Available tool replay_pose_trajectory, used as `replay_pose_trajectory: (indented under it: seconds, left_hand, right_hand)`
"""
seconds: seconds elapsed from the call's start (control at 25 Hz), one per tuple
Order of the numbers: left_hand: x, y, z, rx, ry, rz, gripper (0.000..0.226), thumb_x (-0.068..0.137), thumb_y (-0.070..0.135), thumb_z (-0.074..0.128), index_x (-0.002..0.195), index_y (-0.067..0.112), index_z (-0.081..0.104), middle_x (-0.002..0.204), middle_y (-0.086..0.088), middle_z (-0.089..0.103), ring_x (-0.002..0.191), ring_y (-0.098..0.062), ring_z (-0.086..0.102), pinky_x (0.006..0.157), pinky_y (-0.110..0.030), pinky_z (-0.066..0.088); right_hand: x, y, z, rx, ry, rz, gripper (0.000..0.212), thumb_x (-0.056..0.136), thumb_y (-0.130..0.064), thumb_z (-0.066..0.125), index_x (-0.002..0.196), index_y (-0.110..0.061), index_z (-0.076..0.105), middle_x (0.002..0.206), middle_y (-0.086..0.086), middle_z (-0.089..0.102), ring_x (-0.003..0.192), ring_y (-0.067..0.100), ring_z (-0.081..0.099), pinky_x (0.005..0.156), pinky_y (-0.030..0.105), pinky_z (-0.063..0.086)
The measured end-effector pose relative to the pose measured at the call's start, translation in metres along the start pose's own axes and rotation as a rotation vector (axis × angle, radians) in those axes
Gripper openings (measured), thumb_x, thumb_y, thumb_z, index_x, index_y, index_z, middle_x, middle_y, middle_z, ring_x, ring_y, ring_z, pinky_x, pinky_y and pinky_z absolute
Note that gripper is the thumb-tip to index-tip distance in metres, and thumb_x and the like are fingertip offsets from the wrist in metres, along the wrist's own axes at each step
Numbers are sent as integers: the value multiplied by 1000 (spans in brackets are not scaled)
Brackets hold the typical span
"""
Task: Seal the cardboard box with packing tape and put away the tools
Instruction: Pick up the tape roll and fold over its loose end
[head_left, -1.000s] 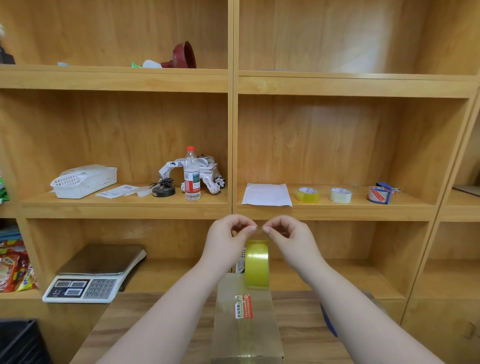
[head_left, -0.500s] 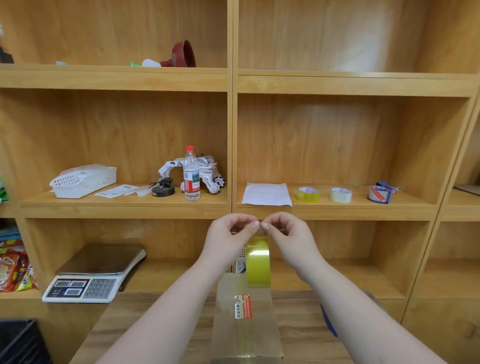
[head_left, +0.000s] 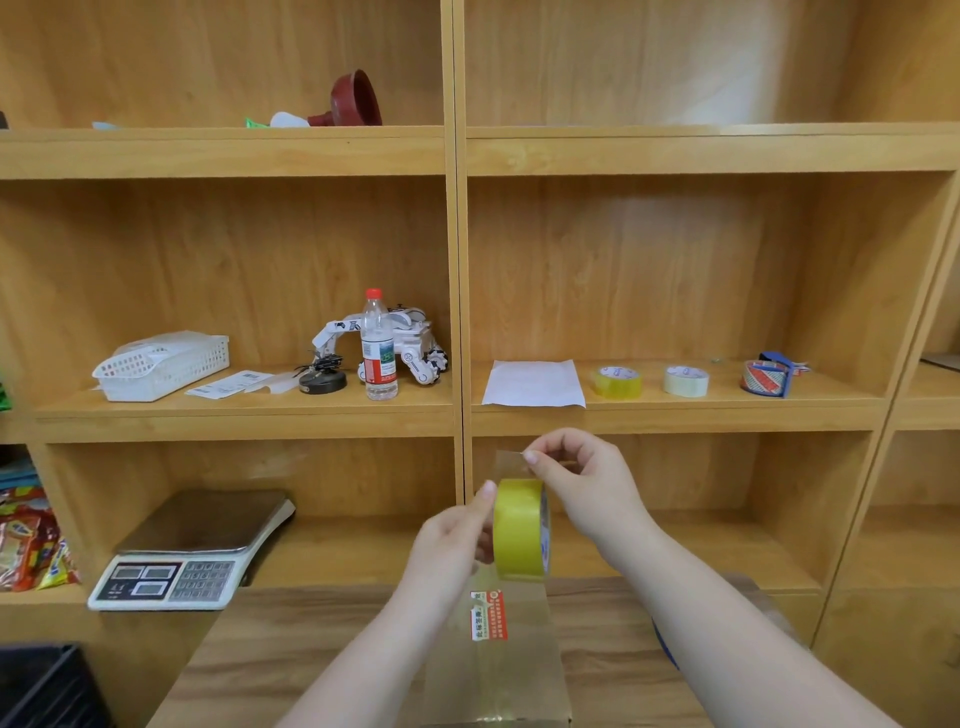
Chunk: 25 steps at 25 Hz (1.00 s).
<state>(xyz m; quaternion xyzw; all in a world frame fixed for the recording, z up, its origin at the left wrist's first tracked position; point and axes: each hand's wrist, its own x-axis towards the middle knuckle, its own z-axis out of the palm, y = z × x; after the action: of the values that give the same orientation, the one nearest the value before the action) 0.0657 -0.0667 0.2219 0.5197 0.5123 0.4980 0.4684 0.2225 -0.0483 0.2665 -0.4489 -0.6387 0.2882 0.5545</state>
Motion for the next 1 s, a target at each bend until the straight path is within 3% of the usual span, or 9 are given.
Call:
replay_pose_trajectory:
  seconds: [0.04,0.12,0.24,0.4,0.52,0.6,0.68,0.84,1.0]
  left_hand:
    - [3,-2,5,-45,-63,-33,66,74,68,58,83,4,69,72,-8,67,68,-15,62,77,-34,53]
    - [12,-5,15,-116,-97,-72,62,77,62,67,92,2,73,88,-22,73,82,-27,71,91,-45,54]
    - [29,-8,28,-144,-38,-88,44,82,52,67,88,9,78,95,-18,77,95,-33,73,97,-51,53]
    - [48,-19,38,-129,-37,-60,36,79,46,71,83,11,77,91,-17,76,83,-27,66,88,-46,52]
    - [57,-31,48,-143,-69,-38,21,91,27,64,91,8,72,88,-20,76,76,-23,69,75,-36,53]
    - [60,-40,55,-144,-102,-13,13,97,15,55,99,4,61,84,-16,73,69,-17,71,65,-26,56]
    - [65,-52,57,-125,-113,17,7,98,10,51,100,5,55,79,-11,72,67,-15,69,62,-22,54]
    - [88,-78,50,-117,-117,29,8,98,5,48,103,1,54,77,-10,75,76,-21,71,76,-35,54]
    - [121,-102,32,-110,-171,-4,11,97,12,54,106,7,58,94,-16,76,93,-28,72,80,-36,53]
  right_hand:
    - [1,3,1,2,-10,6,11,84,-16,67,74,-21,69,79,3,70,69,4,58,65,18,49]
    - [4,12,1,8,-28,14,11,83,-15,67,74,-19,69,75,-3,68,67,1,58,63,16,48]
    - [14,23,-4,27,-10,20,10,83,-13,67,74,-17,69,71,-4,66,65,0,58,60,13,47]
    - [34,47,-11,-102,13,50,11,82,-15,65,72,-18,67,71,-5,65,70,9,56,62,21,41]
    - [42,74,-8,-249,-5,31,21,79,-14,65,63,-27,59,73,-6,60,83,21,55,66,27,38]
    - [43,92,-2,-320,-30,12,23,78,-13,63,62,-28,54,75,-7,57,86,24,54,68,29,43]
    - [45,108,4,-300,-34,43,19,76,-13,62,63,-25,55,76,-5,55,82,26,57,60,31,50]
    - [50,130,19,-39,-25,256,3,79,-3,64,78,-5,63,76,11,52,41,8,53,35,21,43]
    - [62,161,39,205,21,616,26,81,-20,71,97,-2,63,74,6,58,45,9,55,47,25,46]
